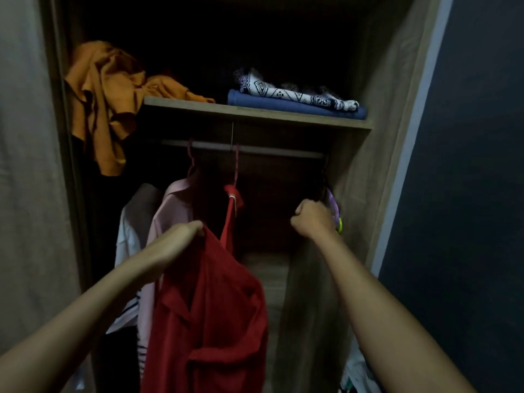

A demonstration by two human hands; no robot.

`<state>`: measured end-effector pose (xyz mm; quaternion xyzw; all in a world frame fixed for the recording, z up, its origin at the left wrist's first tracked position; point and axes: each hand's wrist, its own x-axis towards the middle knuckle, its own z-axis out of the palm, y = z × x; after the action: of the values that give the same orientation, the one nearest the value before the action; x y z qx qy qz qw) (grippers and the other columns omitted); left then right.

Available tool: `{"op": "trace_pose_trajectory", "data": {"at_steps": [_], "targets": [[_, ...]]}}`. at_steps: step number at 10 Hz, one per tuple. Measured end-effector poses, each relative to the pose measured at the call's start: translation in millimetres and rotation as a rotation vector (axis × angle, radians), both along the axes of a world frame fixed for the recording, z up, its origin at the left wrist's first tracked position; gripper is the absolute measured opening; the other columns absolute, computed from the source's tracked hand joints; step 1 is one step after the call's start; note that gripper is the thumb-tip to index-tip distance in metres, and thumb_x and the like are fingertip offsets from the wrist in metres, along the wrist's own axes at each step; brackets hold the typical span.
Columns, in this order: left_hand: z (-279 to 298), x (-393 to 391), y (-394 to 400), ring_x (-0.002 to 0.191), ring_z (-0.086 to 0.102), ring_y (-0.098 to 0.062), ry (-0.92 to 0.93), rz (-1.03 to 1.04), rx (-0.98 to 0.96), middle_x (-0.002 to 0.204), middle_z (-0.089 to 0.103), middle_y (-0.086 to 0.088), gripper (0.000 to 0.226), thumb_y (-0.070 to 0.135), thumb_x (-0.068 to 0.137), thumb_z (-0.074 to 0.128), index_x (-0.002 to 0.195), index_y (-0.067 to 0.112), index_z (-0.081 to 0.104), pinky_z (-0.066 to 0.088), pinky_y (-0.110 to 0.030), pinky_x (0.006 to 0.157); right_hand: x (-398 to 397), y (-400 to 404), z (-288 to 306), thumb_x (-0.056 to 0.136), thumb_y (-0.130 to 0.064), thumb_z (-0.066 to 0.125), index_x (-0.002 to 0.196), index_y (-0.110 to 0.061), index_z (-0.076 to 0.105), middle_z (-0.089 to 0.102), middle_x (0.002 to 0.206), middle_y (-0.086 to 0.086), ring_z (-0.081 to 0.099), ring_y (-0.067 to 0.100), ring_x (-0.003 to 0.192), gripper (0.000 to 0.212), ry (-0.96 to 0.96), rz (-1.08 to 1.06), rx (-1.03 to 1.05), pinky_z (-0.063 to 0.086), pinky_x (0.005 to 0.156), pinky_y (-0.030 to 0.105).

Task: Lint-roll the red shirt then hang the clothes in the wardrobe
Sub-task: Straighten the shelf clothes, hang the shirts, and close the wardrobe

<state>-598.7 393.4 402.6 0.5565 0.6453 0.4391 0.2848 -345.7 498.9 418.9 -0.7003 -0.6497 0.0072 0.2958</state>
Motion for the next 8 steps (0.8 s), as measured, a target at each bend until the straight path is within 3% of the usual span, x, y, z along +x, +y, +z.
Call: {"op": "trace_pose_trajectory", "data": {"at_steps": [1, 2, 4, 6, 8], "targets": [[-6.4, 1.6, 6.9, 0.054, 0.038, -0.011, 0.006, -0.026, 0.019, 0.065, 0.045, -0.005, 0.031, 0.033, 0.09, 0.051, 0.063, 0.019, 0.044, 0.031, -0.029, 0.047, 10.6, 21.1, 13.6, 0.083, -0.019, 0.064, 0.123, -0.012, 0.051, 0.047, 0.127, 0.016, 0.046, 0.035, 0.118, 0.043, -0.221, -0.204, 0.195, 0.047, 0.092, 0.047], [-16.0, -5.9, 15.7, 0.055, 0.043, -0.011, 0.035, -0.045, 0.051, 0.061, 0.049, 0.002, 0.028, 0.023, 0.094, 0.051, 0.066, 0.019, 0.052, 0.032, -0.023, 0.05, 25.0, 39.3, 15.3, 0.085, -0.011, 0.064, 0.122, -0.013, 0.048, 0.047, 0.122, 0.016, 0.047, 0.032, 0.11, 0.041, -0.348, -0.273, 0.232, 0.048, 0.081, 0.043], [-21.6, -20.2, 19.4, 0.058, 0.05, -0.015, 0.049, 0.02, 0.09, 0.059, 0.054, -0.001, 0.021, 0.028, 0.086, 0.059, 0.07, 0.015, 0.059, 0.037, -0.028, 0.059, 43.2, 55.3, 10.7, 0.085, -0.002, 0.061, 0.119, -0.009, 0.042, 0.051, 0.116, 0.02, 0.06, 0.033, 0.1, 0.04, -0.388, -0.194, 0.16, 0.045, 0.064, 0.035], [-24.3, -32.8, 28.1, 0.061, 0.051, -0.017, 0.061, 0.044, 0.107, 0.059, 0.054, 0.0, 0.023, 0.029, 0.085, 0.06, 0.067, 0.015, 0.058, 0.04, -0.032, 0.063, 44.5, 64.5, 10.9, 0.089, 0.0, 0.055, 0.118, -0.005, 0.043, 0.046, 0.121, 0.022, 0.065, 0.032, 0.089, 0.031, -0.234, -0.149, 0.21, 0.045, 0.063, 0.033], [-25.9, -38.8, 32.5, 0.061, 0.052, -0.019, 0.112, 0.087, 0.118, 0.06, 0.055, -0.002, 0.026, 0.033, 0.083, 0.063, 0.066, 0.015, 0.056, 0.04, -0.03, 0.062, 30.7, 62.3, 24.7, 0.091, -0.004, 0.052, 0.114, -0.003, 0.046, 0.042, 0.12, 0.022, 0.061, 0.033, 0.086, 0.024, -0.097, -0.123, 0.243, 0.053, 0.074, 0.04]]}}
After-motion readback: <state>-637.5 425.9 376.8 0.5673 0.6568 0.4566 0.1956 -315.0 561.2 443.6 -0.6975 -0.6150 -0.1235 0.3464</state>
